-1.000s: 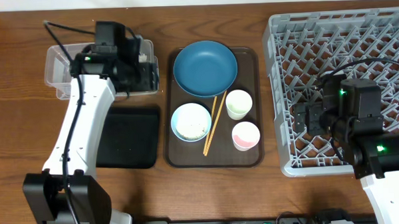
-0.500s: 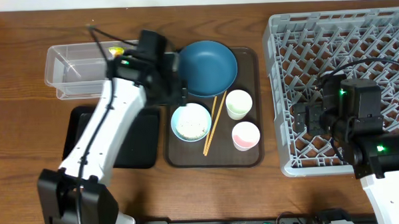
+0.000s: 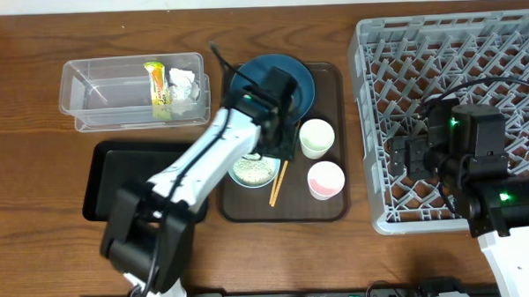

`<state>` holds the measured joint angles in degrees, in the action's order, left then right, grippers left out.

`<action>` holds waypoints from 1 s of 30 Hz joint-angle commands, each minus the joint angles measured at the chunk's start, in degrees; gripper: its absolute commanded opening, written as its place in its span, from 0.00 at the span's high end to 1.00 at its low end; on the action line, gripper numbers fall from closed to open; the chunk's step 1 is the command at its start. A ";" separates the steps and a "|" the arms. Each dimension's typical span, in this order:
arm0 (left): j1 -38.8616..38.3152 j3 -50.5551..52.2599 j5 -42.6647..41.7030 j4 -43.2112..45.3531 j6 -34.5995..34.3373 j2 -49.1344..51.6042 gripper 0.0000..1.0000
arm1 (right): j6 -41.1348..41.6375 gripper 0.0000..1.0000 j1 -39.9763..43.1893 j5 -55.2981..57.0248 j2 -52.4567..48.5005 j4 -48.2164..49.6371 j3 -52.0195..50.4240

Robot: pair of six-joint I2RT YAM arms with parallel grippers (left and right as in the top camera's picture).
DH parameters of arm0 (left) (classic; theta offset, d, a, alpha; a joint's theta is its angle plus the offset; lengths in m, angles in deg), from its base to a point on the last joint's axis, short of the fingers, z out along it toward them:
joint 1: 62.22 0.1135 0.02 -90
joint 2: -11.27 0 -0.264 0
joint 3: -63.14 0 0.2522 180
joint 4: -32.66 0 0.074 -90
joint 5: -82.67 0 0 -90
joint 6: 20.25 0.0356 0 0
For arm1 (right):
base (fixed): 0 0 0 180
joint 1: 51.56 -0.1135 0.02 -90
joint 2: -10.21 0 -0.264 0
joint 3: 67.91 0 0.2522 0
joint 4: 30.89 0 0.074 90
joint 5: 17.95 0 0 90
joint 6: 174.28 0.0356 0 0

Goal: Sort waste into correct bins and load items into the dishwasher rack
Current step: 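Reach the left gripper to the light-blue bowl and grip its rim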

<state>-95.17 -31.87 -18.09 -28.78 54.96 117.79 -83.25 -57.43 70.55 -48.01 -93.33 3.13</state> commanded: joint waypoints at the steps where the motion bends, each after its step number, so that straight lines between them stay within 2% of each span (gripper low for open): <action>1: -0.96 0.57 1.18 0.07 -0.61 2.54 0.38 | 0.61 0.01 -0.44 0.00 0.57 -0.20 1.16; 5: -1.16 0.57 1.18 0.04 -1.73 5.14 0.39 | 0.61 0.01 -0.44 0.00 0.57 -0.17 1.16; 9: -1.16 0.57 1.16 0.07 -2.08 7.15 0.49 | 0.61 0.01 -0.44 0.00 0.57 -0.17 1.16; 11: -1.16 0.57 1.18 0.07 -2.08 7.87 0.56 | 0.61 0.01 -0.42 0.00 0.57 -0.20 1.16; 19: -1.16 0.57 1.18 0.07 -2.05 10.21 0.70 | 0.61 0.01 -0.44 0.00 0.57 -0.20 1.16; 28: -1.14 0.55 1.18 0.20 -2.05 10.14 0.93 | 0.61 0.01 -0.44 0.00 0.57 -0.22 1.16; 30: -1.14 0.55 1.18 0.00 -2.05 10.03 0.94 | 0.61 0.01 -0.42 0.00 0.57 -0.22 1.16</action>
<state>-96.44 -31.85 -16.28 -29.07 52.63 126.95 -83.25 -57.43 70.55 -48.01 -93.44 3.13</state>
